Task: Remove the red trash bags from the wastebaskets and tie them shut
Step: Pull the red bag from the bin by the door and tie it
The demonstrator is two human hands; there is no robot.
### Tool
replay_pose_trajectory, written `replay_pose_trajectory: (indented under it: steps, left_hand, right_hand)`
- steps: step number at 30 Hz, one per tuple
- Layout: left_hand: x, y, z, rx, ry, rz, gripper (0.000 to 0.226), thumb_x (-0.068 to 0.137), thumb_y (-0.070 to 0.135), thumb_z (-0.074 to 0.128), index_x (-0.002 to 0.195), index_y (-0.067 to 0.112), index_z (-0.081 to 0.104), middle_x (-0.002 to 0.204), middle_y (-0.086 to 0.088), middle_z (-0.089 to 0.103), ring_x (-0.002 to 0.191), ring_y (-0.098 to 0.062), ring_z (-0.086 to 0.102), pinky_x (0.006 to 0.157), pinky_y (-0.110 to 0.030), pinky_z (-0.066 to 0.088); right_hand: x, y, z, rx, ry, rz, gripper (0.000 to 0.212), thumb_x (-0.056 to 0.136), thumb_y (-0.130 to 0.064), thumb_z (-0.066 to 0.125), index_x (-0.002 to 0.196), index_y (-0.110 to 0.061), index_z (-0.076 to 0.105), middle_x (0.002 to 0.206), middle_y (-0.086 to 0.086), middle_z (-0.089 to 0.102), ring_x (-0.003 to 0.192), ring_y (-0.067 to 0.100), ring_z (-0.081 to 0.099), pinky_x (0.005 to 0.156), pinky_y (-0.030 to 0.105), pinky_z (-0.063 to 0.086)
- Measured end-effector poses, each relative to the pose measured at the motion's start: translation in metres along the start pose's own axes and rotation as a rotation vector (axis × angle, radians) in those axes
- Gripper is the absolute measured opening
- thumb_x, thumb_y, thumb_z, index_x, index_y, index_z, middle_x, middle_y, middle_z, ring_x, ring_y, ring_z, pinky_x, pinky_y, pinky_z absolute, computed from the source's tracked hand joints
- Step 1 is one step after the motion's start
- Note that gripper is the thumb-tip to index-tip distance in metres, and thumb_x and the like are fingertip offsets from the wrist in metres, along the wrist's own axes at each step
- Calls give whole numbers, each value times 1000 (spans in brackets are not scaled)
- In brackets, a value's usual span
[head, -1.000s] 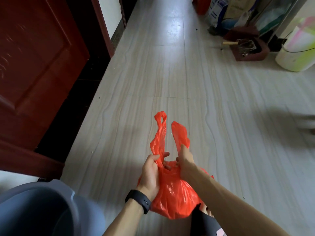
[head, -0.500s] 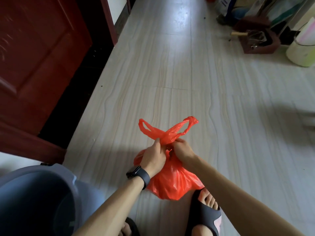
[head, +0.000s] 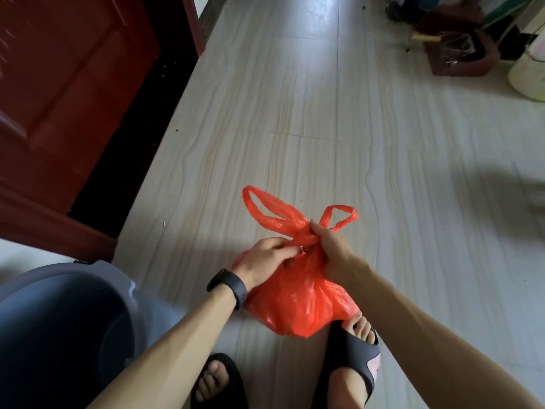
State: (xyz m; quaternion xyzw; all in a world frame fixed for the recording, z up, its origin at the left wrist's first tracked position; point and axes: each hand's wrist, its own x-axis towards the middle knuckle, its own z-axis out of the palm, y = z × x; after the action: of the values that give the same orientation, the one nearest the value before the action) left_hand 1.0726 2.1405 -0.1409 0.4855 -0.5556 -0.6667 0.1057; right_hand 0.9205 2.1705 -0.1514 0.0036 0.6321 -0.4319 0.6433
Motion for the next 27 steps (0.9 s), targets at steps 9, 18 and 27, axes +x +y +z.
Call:
replay_pose_trajectory:
  steps: [9, 18, 27]
  left_hand:
    - [5, -4, -26, -560, -317, -317, 18, 81, 20, 60, 82, 6, 71, 54, 1, 47, 51, -13, 48, 59, -24, 44]
    - [6, -1, -34, -497, -326, -425, 27, 80, 28, 51, 58, 14, 45, 44, 1, 36, 43, -15, 35, 51, -26, 39]
    - [18, 8, -26, -123, -188, -357, 58, 98, 50, 40, 81, 2, 70, 67, -12, 65, 58, -21, 60, 74, -35, 52]
  right_hand:
    - [-18, -6, -10, -6, -337, -5, 36, 92, -39, 60, 74, -9, 72, 71, 9, 66, 70, 22, 56, 70, 34, 52]
    - [-15, 2, -18, -983, -94, -584, 24, 74, -29, 85, 75, -14, 67, 73, 3, 65, 67, 9, 58, 62, 27, 48]
    - [-5, 22, -23, -705, 239, -642, 18, 72, -31, 84, 85, -23, 73, 82, -5, 73, 75, 8, 69, 70, 31, 57]
